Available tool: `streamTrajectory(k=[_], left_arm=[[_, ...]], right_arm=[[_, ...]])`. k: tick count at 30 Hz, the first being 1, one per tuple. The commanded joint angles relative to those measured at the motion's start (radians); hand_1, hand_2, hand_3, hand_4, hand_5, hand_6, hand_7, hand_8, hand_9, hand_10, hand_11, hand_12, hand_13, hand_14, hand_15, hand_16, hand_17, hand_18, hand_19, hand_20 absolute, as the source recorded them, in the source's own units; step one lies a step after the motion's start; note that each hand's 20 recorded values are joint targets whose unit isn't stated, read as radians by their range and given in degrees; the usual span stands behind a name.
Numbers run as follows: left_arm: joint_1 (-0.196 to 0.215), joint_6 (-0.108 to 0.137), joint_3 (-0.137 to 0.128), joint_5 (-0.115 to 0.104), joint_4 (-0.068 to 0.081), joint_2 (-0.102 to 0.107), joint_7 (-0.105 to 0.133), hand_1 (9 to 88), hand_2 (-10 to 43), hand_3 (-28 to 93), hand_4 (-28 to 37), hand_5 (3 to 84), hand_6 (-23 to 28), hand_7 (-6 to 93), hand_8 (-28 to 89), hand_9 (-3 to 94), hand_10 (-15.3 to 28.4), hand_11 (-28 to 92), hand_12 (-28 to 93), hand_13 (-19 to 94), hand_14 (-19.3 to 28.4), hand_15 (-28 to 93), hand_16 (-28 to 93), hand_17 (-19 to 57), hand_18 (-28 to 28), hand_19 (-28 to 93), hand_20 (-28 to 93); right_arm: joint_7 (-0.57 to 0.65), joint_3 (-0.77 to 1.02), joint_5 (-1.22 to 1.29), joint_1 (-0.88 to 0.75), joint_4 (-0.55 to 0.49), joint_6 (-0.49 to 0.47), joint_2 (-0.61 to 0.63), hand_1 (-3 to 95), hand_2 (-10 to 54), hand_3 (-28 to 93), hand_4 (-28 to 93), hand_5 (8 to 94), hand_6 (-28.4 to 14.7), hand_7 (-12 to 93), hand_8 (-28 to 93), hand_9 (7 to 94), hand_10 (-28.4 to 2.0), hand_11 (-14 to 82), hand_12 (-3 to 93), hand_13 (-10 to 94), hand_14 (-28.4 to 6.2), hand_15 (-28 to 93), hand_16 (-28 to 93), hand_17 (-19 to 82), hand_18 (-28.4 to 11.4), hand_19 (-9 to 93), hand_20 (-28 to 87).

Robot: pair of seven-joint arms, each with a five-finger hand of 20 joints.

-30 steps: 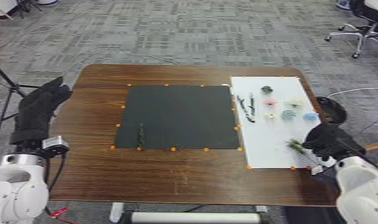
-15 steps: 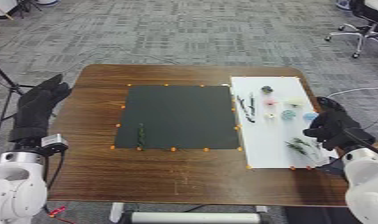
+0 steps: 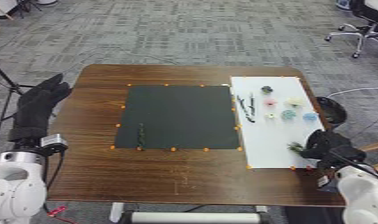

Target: Arrange flowers

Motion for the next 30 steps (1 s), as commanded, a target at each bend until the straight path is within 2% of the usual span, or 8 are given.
streamTrajectory(k=[1,9,11,12,13,17,24,30], left_arm=[[0.009,-0.016,-0.014,0.003,-0.015,0.000,-0.010,22.9,-4.5,73,-27.7,41.4,1.9,10.3,-7,42.1,12.7,16,12,37,15.7,14,2,2.3,11.8,5,15],[0.031,-0.016,-0.040,-0.005,-0.028,0.010,-0.024,22.8,-4.3,73,-27.8,41.5,2.0,10.1,-7,42.1,12.7,16,12,37,15.8,14,2,2.2,11.7,5,15],[0.048,-0.031,-0.063,0.010,-0.026,0.020,-0.037,22.7,-4.3,73,-27.8,41.5,2.0,10.1,-7,42.2,12.7,16,12,37,15.8,14,2,2.2,11.8,5,15],[0.053,-0.037,-0.074,0.028,-0.018,0.022,-0.045,22.5,-4.2,73,-27.9,41.5,2.0,10.1,-7,42.2,12.8,16,12,37,15.8,14,2,2.2,11.8,5,15],[0.058,-0.025,-0.079,0.038,-0.009,0.030,-0.051,22.2,-4.0,73,-28.0,41.5,2.0,10.0,-7,42.2,12.8,16,12,37,15.8,14,2,2.2,11.8,5,15],[0.083,0.031,-0.099,0.023,0.020,0.037,-0.062,20.6,-2.4,73,-28.2,41.9,2.0,10.2,-7,42.8,12.9,16,12,37,15.9,15,2,2.5,11.7,5,15],[0.095,0.048,-0.107,0.019,0.044,0.019,-0.077,17.8,1.9,73,-28.2,43.3,1.9,10.8,-7,44.1,13.0,16,12,38,16.0,16,2,2.8,11.6,5,15],[0.073,0.030,-0.082,0.030,0.053,0.021,-0.079,17.2,3.5,73,-28.3,43.5,1.8,11.1,-7,44.3,12.9,17,12,38,16.0,16,1,2.9,11.6,6,15]], right_arm=[[0.008,-0.044,0.024,0.030,0.008,0.093,0.023,62.2,-9.5,51,-13,73.6,-0.9,23,23,88.3,-9.5,30.2,36.7,94,-1.0,53,30,63,-12.2,93,41],[0.028,-0.095,0.277,0.231,-0.060,0.157,0.060,63.3,-9.5,54,-14,74.0,-2.6,26,21,89.7,-9.8,36.2,29.0,94,-0.6,57,26,66,-11.0,93,42],[0.029,-0.159,0.358,0.334,-0.076,0.168,0.062,63.1,-9.5,54,-13,73.9,-2.7,27,20,89.9,-9.8,36.3,28.7,94,-0.5,57,26,66,-11.0,93,42],[0.027,-0.192,0.403,0.390,-0.083,0.159,0.061,63.1,-9.5,54,-13,73.9,-2.9,27,20,90.1,-9.8,36.2,28.4,94,-0.5,58,25,66,-11.0,93,42],[0.029,-0.230,0.445,0.445,-0.089,0.157,0.051,63.0,-9.5,55,-13,73.9,-3.0,28,20,90.2,-9.8,36.1,28.3,94,-0.5,58,25,66,-11.0,93,42],[0.032,-0.426,0.593,0.691,-0.074,0.141,0.007,63.3,-9.5,55,-13,74.1,-3.4,29,18,90.7,-9.9,34.5,28.7,94,-0.3,58,25,66,-11.0,93,42],[0.026,-0.717,0.654,0.957,0.021,0.123,-0.156,63.7,-9.5,54,-12,74.8,-3.8,30,17,92.8,-10.6,27.6,28.9,94,-0.2,58,25,66,-10.5,93,41],[0.035,-0.881,0.580,1.044,0.138,0.195,-0.269,64.0,-9.5,53,-12,75.0,-3.8,30,16,93.5,-11.0,21.4,27.5,94,-0.2,57,24,67,-10.5,93,40]])
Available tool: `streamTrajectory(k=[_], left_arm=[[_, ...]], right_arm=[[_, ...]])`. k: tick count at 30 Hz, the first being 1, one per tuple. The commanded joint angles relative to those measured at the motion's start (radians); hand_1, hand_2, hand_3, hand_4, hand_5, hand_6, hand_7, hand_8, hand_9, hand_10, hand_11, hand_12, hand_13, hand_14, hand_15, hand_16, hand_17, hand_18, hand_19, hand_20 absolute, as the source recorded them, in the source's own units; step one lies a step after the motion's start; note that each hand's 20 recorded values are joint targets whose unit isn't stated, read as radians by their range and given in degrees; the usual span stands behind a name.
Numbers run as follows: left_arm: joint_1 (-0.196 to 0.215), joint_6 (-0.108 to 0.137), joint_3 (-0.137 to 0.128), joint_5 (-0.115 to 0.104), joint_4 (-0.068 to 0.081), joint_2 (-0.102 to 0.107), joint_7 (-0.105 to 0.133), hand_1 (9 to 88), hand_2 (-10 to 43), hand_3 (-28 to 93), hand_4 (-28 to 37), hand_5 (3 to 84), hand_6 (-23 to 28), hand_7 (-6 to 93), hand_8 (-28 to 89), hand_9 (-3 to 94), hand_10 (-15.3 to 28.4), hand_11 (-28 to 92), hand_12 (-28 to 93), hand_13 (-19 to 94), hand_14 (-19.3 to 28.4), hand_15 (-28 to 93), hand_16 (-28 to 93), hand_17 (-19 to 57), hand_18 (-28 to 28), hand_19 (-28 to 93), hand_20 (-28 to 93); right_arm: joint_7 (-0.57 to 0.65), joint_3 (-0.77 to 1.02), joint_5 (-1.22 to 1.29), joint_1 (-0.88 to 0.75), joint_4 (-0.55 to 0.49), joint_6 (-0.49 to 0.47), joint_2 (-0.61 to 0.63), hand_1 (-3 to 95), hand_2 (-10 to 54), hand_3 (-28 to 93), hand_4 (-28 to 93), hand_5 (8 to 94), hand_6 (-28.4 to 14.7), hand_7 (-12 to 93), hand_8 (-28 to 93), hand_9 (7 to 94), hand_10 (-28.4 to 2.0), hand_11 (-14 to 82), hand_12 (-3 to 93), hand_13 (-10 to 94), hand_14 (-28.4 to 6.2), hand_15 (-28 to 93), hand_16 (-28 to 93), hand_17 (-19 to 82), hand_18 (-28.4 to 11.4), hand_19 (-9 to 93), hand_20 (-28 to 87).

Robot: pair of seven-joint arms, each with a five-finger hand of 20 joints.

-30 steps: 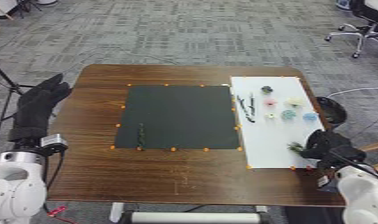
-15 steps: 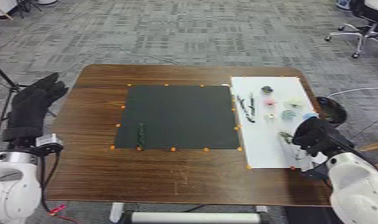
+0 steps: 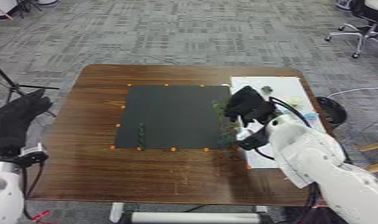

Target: Arrange flowers

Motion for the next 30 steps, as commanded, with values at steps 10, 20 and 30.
streamTrajectory(k=[10,20,30], left_arm=[[-0.017,-0.029,0.038,0.014,0.006,-0.005,-0.016,16.8,3.1,74,-28.3,43.5,1.9,10.9,-7,44.4,13.1,16,11,38,16.1,15,1,2.8,11.6,6,15],[-0.037,-0.057,0.049,0.014,0.008,0.000,-0.018,16.9,2.7,74,-28.3,43.3,2.0,10.5,-7,44.3,13.2,16,12,38,16.1,15,1,2.8,11.6,5,15],[-0.053,-0.076,0.063,0.016,0.013,0.003,-0.020,16.7,2.3,74,-28.3,43.1,2.1,10.1,-7,44.2,13.1,16,12,38,16.0,15,2,2.5,11.8,6,15]], right_arm=[[0.034,-0.276,-0.203,0.192,0.228,0.090,-0.287,64.1,-9.5,53,-12,75.4,-3.9,29,14,93.7,-10.9,17.8,24.2,94,-0.5,57,24,67,-10.3,93,39],[0.064,-0.303,-0.220,0.142,0.260,0.075,-0.313,64.2,-9.5,53,-12,75.6,-4.0,29,13,93.7,-10.9,16.8,23.3,94,-0.9,57,23,67,-10.2,93,38],[0.067,-0.334,-0.228,0.146,0.268,0.074,-0.327,64.0,-9.5,52,-12,75.6,-3.9,29,13,93.7,-10.6,15.9,22.7,94,-1.1,56,23,67,-10.0,92,37]])
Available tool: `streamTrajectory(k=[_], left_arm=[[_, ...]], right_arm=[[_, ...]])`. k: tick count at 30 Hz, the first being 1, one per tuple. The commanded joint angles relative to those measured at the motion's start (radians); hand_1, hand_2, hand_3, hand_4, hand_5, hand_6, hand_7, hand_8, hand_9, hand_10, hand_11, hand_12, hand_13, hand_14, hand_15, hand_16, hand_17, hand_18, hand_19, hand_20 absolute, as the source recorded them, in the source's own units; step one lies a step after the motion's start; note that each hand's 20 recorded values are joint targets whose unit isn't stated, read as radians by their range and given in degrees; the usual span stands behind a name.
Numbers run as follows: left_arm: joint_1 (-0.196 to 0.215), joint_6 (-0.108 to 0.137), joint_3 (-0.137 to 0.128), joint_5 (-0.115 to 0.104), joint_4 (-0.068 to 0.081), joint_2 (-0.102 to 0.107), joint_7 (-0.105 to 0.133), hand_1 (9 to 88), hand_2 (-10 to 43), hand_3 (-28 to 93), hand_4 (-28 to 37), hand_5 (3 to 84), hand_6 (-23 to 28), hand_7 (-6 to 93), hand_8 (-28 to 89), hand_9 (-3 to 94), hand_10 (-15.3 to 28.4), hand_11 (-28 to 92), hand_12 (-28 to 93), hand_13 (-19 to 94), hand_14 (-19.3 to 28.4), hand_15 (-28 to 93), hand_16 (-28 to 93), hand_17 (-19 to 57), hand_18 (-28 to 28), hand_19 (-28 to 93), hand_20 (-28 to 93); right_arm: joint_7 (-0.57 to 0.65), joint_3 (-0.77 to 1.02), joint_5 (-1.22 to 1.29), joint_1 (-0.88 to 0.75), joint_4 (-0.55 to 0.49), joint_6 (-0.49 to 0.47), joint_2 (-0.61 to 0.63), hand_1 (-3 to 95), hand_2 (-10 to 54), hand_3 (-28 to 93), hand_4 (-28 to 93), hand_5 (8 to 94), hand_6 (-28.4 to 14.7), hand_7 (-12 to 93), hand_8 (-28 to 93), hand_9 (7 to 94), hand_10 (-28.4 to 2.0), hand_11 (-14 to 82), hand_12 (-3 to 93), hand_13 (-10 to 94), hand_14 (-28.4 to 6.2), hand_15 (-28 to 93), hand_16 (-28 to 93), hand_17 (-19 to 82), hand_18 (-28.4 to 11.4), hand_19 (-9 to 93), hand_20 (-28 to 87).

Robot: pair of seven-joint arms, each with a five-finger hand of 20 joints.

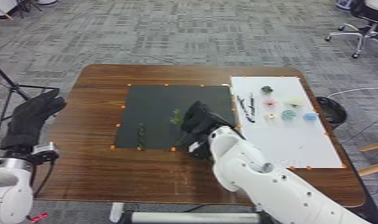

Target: Arrange flowers

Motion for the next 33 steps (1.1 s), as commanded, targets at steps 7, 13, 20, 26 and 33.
streamTrajectory(k=[7,13,20,26,33], left_arm=[[-0.019,-0.027,0.018,0.004,0.005,0.005,-0.005,16.7,1.9,74,-28.3,43.0,2.1,10.1,-7,44.2,13.1,16,12,37,16.2,15,2,2.3,11.9,6,15],[-0.038,-0.027,0.035,0.003,0.012,0.008,-0.001,16.9,1.8,73,-28.3,43.0,2.1,10.1,-7,44.2,13.1,16,12,38,16.2,15,2,2.3,12.0,6,15],[-0.047,-0.027,0.044,0.002,0.016,0.007,0.001,17.0,1.6,73,-28.3,42.9,2.0,10.2,-7,44.2,13.1,16,12,37,16.1,15,2,2.3,12.0,6,15],[-0.050,-0.025,0.045,-0.001,0.016,0.003,0.005,17.0,1.5,73,-28.3,43.0,2.1,10.1,-7,44.3,13.2,16,12,38,16.1,15,2,2.4,11.9,6,15],[-0.050,-0.025,0.047,-0.003,0.019,-0.006,0.013,17.0,1.4,73,-28.3,43.0,2.1,10.1,-7,44.3,13.2,16,12,38,15.9,15,2,2.4,11.9,5,15]], right_arm=[[-0.008,-0.044,-0.012,0.027,0.010,0.015,-0.035,63.1,-9.5,53,-11,75.5,-3.8,28,13,93.6,-10.2,13.0,24.0,94,-1.1,56,23,67,-9.9,92,36],[-0.020,-0.056,-0.012,0.062,0.026,0.013,-0.038,63.1,-9.5,53,-12,75.4,-3.6,28,13,93.7,-10.2,11.3,24.2,94,-1.1,56,23,67,-10.1,92,36],[-0.034,-0.066,-0.019,0.086,0.030,-0.002,-0.022,62.9,-9.5,53,-12,74.4,-2.7,30,12,93.5,-9.9,9.0,24.8,94,-0.9,56,23,67,-10.3,92,37],[-0.054,-0.069,-0.027,0.093,0.036,-0.038,-0.014,62.6,-9.5,54,-13,73.9,-2.2,31,11,93.5,-9.7,8.1,25.5,94,-0.7,56,24,67,-10.3,92,37],[-0.082,-0.078,-0.037,0.095,0.052,-0.048,-0.014,62.1,-9.5,54,-13,72.7,-1.3,32,10,93.0,-9.4,6.8,26.2,94,-0.6,56,24,66,-10.5,93,37]])
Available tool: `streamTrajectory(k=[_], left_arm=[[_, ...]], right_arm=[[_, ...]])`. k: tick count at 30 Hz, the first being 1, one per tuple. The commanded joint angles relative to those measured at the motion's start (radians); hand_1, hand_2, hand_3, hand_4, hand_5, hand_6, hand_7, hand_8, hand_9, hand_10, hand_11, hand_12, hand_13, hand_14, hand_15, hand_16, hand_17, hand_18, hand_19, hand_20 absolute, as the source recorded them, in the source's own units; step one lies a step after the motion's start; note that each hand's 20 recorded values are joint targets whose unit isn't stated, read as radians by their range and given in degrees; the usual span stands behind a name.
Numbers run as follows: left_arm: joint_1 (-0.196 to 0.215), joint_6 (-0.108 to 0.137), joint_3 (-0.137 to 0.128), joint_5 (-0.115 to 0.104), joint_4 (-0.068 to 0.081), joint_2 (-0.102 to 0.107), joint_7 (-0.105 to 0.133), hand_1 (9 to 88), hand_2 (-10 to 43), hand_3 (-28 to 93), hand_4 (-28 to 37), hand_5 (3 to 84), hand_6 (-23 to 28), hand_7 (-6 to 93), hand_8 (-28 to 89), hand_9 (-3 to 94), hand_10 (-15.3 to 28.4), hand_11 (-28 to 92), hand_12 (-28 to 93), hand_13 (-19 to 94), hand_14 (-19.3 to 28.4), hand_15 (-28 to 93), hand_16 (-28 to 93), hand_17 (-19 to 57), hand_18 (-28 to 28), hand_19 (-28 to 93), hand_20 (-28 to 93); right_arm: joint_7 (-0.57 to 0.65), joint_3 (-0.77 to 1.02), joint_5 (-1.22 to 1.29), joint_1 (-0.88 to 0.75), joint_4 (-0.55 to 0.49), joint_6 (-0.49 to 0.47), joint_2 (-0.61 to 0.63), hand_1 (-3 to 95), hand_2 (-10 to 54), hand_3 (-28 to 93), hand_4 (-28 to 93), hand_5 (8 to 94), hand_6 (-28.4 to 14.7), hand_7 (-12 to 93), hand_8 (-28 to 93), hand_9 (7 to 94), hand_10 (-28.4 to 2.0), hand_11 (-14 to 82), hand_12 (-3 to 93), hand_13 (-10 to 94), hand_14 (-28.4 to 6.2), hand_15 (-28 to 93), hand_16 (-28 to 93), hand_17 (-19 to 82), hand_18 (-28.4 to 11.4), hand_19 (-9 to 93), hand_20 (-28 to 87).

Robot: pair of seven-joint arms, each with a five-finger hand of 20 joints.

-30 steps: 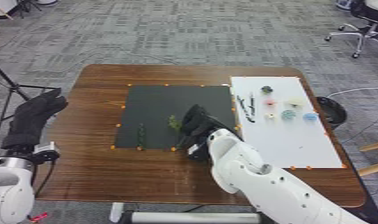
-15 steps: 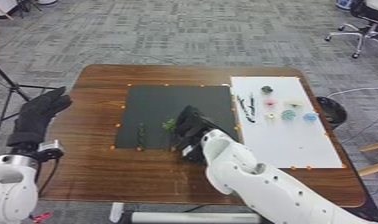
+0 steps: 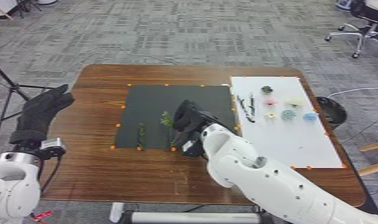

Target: Arrange flowers

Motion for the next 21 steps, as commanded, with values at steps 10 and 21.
streamTrajectory(k=[10,21], left_arm=[[-0.012,-0.012,0.013,-0.003,0.009,-0.013,0.015,17.2,1.4,73,-28.3,43.0,2.1,10.1,-7,44.3,13.2,16,12,38,16.0,15,2,2.4,11.9,5,15],[-0.018,-0.009,0.020,-0.008,0.009,-0.013,0.014,17.1,1.1,73,-28.3,43.0,2.1,10.1,-7,44.2,13.2,16,12,38,16.0,15,2,2.3,11.9,5,15]], right_arm=[[-0.066,-0.021,-0.062,0.034,0.038,-0.028,-0.001,61.7,-9.5,55,-14,72.3,-0.9,33,8,92.2,-9.4,5.9,25.7,94,-0.7,55,25,65,-10.7,93,37],[-0.090,-0.012,-0.044,0.050,0.035,-0.065,0.020,56.6,-9.5,56,-11,71.8,-0.5,30,10,89.0,-10.0,8.2,24.2,94,-0.9,54,26,64,-11.3,93,37]])
